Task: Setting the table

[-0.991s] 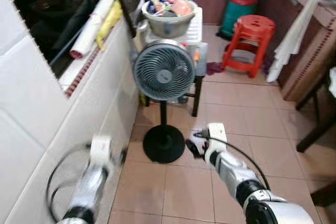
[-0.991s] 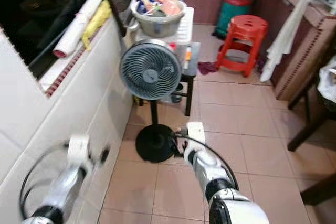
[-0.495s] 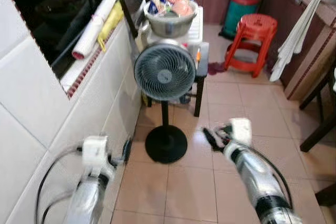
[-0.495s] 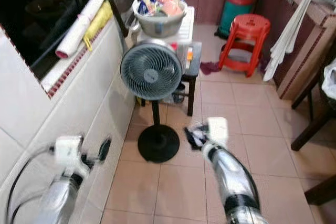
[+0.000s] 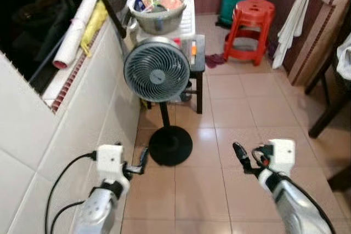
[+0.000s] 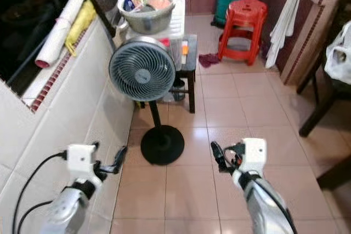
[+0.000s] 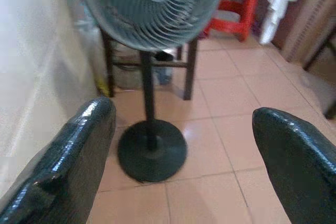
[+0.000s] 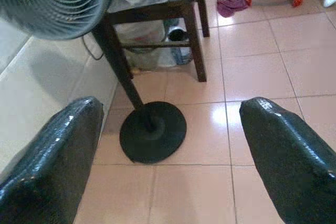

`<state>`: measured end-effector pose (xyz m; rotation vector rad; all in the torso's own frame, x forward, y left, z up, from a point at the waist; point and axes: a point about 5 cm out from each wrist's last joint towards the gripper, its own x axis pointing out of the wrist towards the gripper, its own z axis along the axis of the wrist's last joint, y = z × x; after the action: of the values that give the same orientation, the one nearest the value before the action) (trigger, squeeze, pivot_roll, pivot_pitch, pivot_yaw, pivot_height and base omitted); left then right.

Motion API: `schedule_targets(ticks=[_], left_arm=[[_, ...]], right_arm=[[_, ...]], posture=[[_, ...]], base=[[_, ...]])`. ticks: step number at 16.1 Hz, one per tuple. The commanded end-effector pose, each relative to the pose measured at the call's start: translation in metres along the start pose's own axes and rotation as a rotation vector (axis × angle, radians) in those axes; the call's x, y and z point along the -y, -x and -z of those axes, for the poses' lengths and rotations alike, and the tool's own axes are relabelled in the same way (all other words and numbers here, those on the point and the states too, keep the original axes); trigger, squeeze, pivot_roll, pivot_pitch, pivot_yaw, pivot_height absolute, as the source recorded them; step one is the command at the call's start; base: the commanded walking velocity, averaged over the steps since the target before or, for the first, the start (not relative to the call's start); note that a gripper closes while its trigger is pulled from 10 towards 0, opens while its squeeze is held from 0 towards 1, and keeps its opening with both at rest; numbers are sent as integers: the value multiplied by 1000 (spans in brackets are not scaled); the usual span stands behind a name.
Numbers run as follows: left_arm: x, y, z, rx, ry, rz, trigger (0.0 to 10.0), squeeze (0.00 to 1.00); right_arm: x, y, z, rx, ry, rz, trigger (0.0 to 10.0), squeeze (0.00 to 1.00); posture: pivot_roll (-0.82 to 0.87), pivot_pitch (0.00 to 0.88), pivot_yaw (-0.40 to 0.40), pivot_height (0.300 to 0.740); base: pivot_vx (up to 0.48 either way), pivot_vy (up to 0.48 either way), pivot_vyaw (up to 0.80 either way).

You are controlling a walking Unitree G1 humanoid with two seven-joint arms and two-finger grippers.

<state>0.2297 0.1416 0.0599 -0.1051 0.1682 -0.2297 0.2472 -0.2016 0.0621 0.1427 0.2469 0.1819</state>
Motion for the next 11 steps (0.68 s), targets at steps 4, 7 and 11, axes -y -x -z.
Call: schedule_targets(ticks=[4, 7, 11], left_arm=[[-8, 15, -3, 7, -1, -31, 10000, 0], [-18, 24, -1, 12, 19, -113, 10000, 0], [-15, 15, -7, 46, 22, -112, 10000, 0]], right_arm=[[-23, -8, -15, -9, 77, -26, 10000, 0], [-36, -17, -20, 17, 106, -88, 10000, 0], [-38, -18, -20, 10, 67, -114, 10000, 0]], posture=[[-107, 114, 71, 740], [-69, 86, 45, 740], [-55, 70, 33, 740]], base=[[0, 0, 0], [0, 0, 0], [0, 0, 0]])
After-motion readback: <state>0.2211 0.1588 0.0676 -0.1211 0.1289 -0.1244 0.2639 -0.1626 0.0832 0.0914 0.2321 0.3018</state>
